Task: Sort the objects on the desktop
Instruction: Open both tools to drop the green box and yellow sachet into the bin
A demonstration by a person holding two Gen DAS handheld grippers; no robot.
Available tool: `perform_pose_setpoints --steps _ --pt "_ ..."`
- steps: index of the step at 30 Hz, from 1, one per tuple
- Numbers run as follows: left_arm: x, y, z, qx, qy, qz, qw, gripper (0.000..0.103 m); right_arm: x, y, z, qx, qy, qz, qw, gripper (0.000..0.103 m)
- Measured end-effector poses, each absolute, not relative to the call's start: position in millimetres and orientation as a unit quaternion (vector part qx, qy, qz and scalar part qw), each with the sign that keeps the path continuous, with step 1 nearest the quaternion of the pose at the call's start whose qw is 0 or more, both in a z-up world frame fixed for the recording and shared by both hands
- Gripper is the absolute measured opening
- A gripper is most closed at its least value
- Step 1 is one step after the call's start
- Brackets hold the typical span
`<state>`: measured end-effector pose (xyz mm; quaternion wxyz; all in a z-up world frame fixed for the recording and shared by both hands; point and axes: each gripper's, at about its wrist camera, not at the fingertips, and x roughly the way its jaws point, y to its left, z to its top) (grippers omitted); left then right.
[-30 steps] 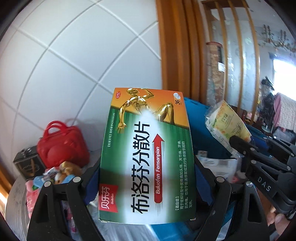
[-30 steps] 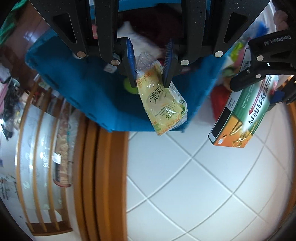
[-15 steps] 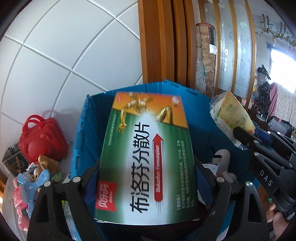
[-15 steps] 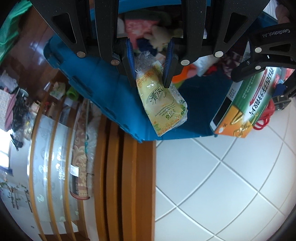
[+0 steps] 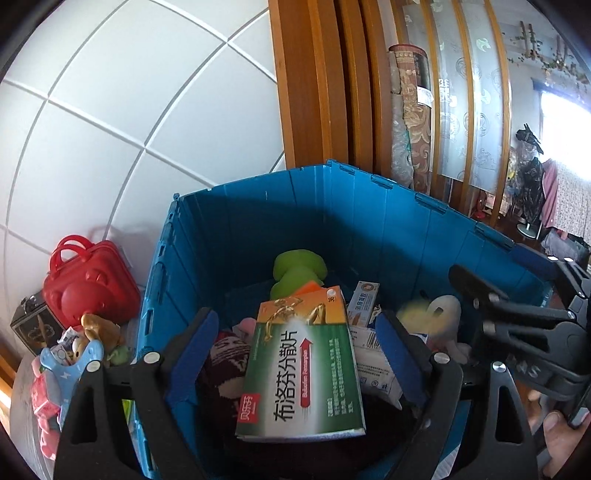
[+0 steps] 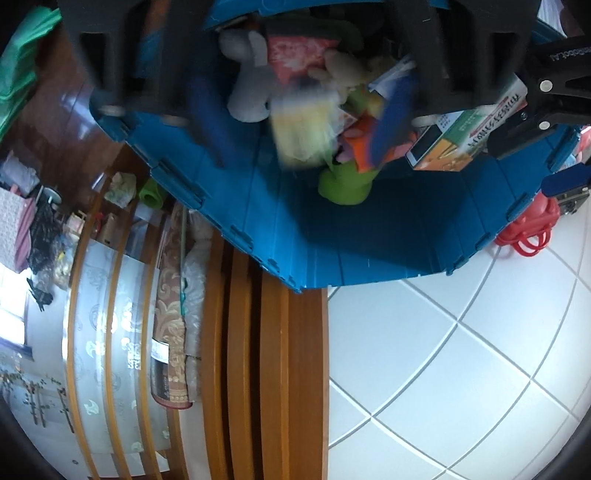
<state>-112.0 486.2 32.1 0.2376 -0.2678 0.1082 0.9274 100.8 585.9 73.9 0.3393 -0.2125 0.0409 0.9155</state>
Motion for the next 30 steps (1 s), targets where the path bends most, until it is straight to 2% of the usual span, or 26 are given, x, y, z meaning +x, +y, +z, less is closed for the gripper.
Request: perform_pose_setpoints --steps 17,20,21,30 --pt "-97.2 435.7 37.4 -0.259 0.072 0.942 0.200 0.088 89.0 545.0 73.9 -0.219 0.009 0.927 0.304 0.103" --pt "-95.1 418.9 37.8 -0.260 0.064 0.945 0.189 0.088 84.5 528.9 79.2 -0.213 0.001 0.934 0.287 0.103" --pt "-94.8 413.6 38.4 -0.260 0.062 0.946 0.185 0.088 82.5 523.4 80.4 -0.205 -0.009 0.949 0.237 0.103" --pt "-90.5 348.2 37.7 -0.263 0.043 0.954 0.138 0.088 60.4 462.0 82.5 -0.197 -0.038 0.962 0.184 0.103"
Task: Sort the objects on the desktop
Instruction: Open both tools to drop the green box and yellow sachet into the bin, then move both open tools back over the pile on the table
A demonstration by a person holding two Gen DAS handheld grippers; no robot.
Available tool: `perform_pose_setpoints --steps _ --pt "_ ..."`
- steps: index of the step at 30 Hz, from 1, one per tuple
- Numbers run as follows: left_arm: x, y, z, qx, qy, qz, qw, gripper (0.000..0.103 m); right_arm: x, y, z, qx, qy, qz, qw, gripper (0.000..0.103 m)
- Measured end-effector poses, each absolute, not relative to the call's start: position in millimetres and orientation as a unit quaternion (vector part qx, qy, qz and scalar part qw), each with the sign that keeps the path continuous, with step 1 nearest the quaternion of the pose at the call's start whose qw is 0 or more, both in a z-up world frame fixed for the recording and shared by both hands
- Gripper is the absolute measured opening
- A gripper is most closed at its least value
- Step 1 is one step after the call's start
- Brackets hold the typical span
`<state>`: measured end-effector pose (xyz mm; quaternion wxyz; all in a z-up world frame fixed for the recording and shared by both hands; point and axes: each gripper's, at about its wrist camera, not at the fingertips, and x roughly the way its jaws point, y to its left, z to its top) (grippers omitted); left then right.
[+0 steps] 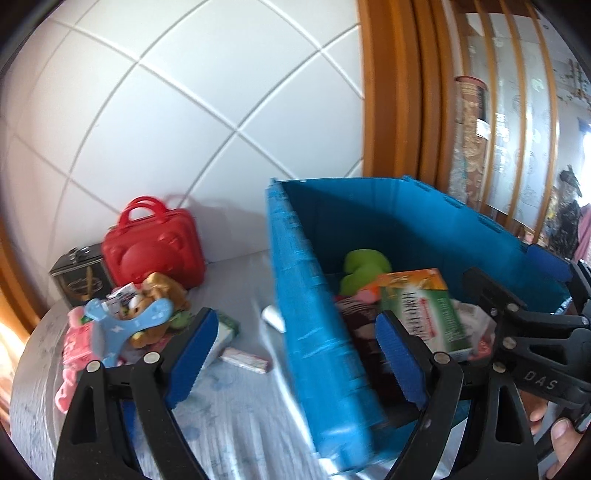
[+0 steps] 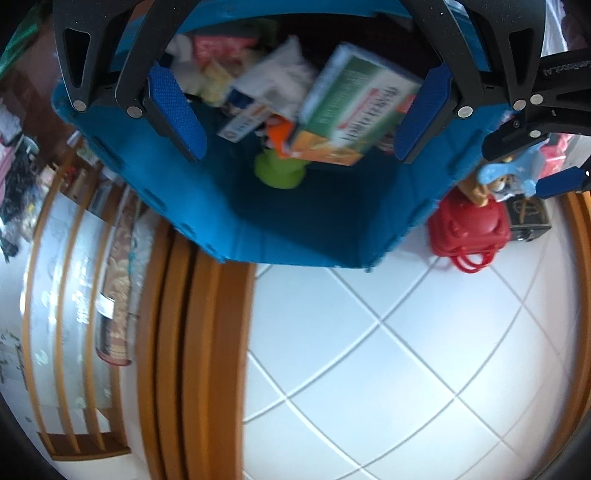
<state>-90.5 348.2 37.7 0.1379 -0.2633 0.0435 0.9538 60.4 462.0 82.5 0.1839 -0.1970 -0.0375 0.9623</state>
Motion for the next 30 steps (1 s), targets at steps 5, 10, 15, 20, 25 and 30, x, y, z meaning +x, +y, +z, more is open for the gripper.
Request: perform_pose_setpoints --steps 5,10,15,20,25,30 --pt "-88.8 304.8 34.9 -0.271 0.032 0.955 0.111 0.088 48.7 424.4 83.4 -0.196 -0.053 0.967 0.154 0.103" --pt "-86.3 259.1 29.9 -0.277 0.022 0.957 0.083 0.088 35.6 382.6 86.2 -0.189 -0.064 0.972 0.121 0.103" --pt "-89.5 203.3 17.8 -0.293 0.006 0.955 0.046 0.088 18.8 333.0 86.0 -0.183 -0.081 0.977 0.078 0.103" --pt "-96.9 147.8 -3.4 -0.318 -0.008 0.948 0.006 0.088 -0.8 292.3 76.2 -0.196 -0.089 0.975 0.044 0.103" --pt "-107.7 101.5 -33.0 -0.351 -0.016 0.936 -0.026 0.088 -25.7 263.1 55.8 -0.223 -0.080 0.971 0.017 0.103" --pt "-123.8 68.5 -79.8 -0.402 -0.022 0.914 -0.052 0.088 -57.6 248.4 19.6 -0.270 -0.068 0.961 0.002 0.103"
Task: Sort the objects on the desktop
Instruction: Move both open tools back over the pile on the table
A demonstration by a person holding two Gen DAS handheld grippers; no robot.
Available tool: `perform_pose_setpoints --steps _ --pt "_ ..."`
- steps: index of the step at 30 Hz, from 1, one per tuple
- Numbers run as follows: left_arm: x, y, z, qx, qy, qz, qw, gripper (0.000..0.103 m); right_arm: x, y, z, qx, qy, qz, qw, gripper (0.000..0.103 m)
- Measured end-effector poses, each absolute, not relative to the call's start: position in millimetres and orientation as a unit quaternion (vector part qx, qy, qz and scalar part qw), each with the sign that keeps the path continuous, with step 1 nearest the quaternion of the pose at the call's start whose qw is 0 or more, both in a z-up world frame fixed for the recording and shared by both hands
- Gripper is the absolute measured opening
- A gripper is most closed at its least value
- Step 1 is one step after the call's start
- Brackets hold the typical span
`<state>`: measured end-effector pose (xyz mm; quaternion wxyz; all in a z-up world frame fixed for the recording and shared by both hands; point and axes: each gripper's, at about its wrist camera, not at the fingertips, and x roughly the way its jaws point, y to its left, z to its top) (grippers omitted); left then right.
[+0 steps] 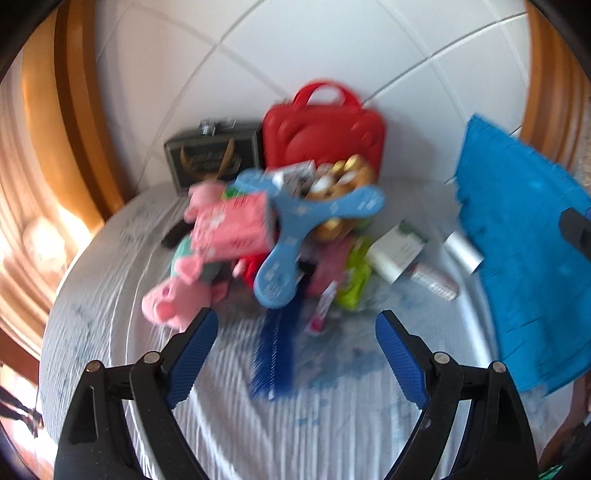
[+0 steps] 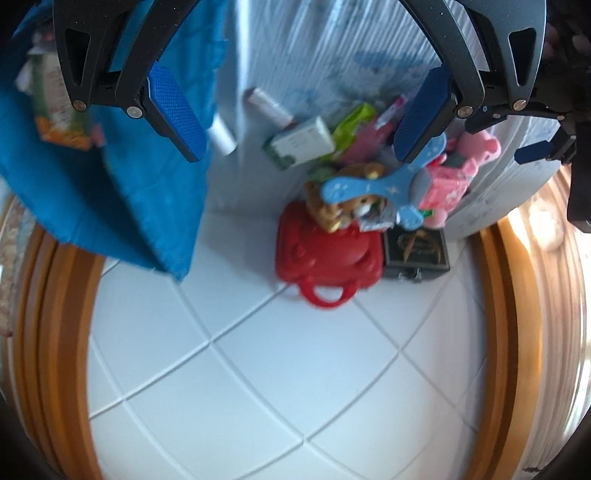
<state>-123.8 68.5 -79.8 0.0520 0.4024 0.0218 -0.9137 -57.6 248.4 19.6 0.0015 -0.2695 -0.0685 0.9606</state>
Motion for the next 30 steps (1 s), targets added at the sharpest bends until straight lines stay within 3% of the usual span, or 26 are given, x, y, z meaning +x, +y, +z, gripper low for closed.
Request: perform_pose_setpoints --steps 9,19,30 --pt "-166.8 59.1 -158.3 0.494 0.025 -0.867 0.058 0.088 -111.8 253.8 -62.9 -0.359 -0.071 0.931 0.004 0.103" --pt "-220.1 91.4 -216.6 0.529 0.003 -0.849 -0.010 0.088 -170.0 285.7 -143.6 -0.434 -0.049 0.900 0.012 0.103" --pt "-275.7 100.6 -263.2 0.553 -0.003 -0.833 -0.021 0.088 -233.9 323.9 -207.3 -0.472 -0.051 0.877 0.068 0.103"
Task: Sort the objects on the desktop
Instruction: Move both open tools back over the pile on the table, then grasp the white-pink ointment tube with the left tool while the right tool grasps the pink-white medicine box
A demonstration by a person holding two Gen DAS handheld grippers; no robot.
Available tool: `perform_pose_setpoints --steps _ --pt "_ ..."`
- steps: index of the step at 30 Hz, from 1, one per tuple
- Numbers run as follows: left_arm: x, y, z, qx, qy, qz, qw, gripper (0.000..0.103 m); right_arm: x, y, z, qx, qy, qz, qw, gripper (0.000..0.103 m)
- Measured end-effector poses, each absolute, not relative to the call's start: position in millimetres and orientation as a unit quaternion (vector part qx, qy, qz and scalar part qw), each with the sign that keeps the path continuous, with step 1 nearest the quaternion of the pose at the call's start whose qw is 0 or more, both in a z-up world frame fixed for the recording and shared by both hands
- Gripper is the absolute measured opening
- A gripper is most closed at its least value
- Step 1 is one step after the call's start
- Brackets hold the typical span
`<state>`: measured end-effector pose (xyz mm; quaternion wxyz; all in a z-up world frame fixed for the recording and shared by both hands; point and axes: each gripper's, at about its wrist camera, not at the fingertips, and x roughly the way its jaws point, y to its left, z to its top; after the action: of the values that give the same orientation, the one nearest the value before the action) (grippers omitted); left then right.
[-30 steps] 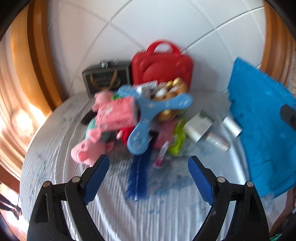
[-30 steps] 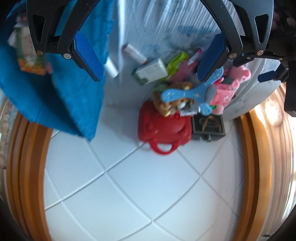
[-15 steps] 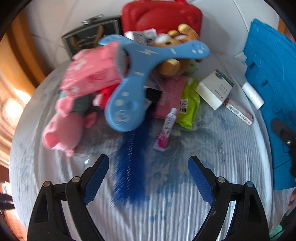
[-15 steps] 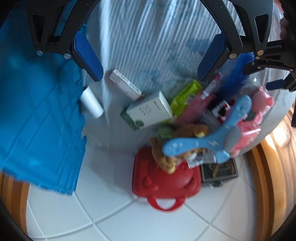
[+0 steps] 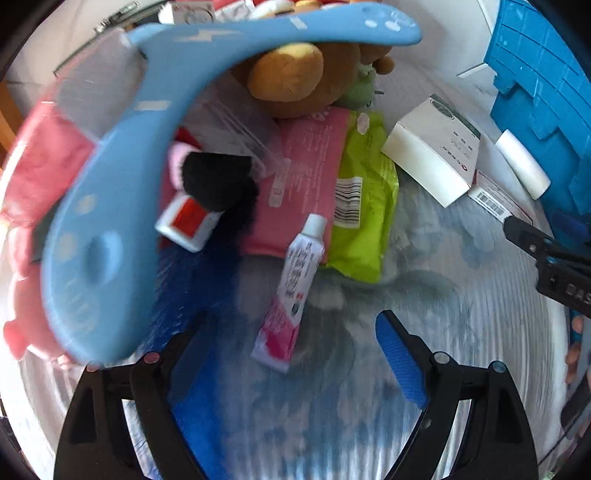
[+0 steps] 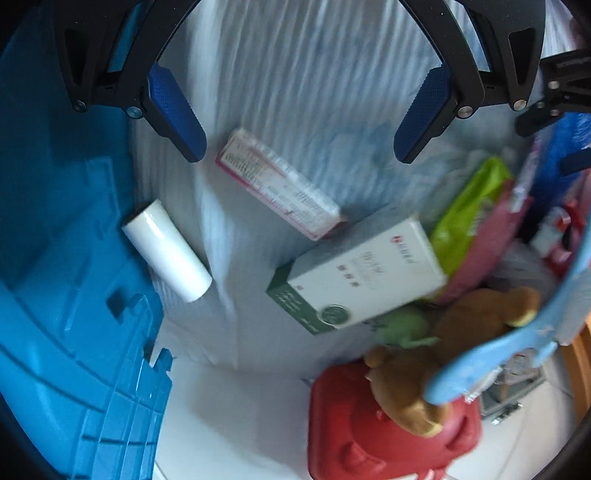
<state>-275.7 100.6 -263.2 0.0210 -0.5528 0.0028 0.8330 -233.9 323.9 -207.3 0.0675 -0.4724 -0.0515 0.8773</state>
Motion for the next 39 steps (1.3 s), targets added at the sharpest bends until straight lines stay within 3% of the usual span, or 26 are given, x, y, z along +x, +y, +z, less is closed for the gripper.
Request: perform_pose_setpoints --steps 8,14,19,22,25,26,29,37,39 --pt "-294.1 106.1 -278.3 -0.550 0.006 0.834 0.032 0.088 -265.0 351.0 -233.7 -0.498 -0.016 0.864 0.071 0.103" --pt "-295.3 104.8 -283.2 -0.542 0.011 0.840 0.039 0.101 -265.3 357.5 -245.8 -0.495 -0.004 0.866 0.070 0.103" --pt "-293.3 104.2 -281.5 -0.540 0.014 0.840 0.046 0.099 -263.3 360.2 -254.1 -0.494 0.005 0.865 0.084 0.103" --pt "-289.0 99.7 -277.9 -0.538 0.011 0.841 0.043 0.083 -264.5 359.1 -254.2 -0.516 0.004 0.853 0.077 0.102" --pt "-284.9 99.1 -273.7 -0.536 0.013 0.843 0.041 0.059 -255.3 348.7 -253.6 -0.509 -0.013 0.859 0.057 0.078" --pt "-284.7 98.6 -272.8 -0.536 0.010 0.843 0.041 0.044 -253.3 345.8 -253.7 -0.511 -0.014 0.858 0.051 0.069" --pt "-283.0 97.0 -271.6 -0.542 0.005 0.839 0.042 0.020 -246.4 338.3 -254.6 -0.521 -0.010 0.853 0.033 0.055" --pt "-275.8 99.0 -272.8 -0.542 0.008 0.839 0.050 0.018 -254.9 330.1 -258.3 -0.520 -0.018 0.854 0.010 0.056" --pt "-270.9 100.1 -269.3 -0.539 0.008 0.841 0.050 0.018 -260.8 329.9 -266.2 -0.535 -0.017 0.845 0.007 0.043"
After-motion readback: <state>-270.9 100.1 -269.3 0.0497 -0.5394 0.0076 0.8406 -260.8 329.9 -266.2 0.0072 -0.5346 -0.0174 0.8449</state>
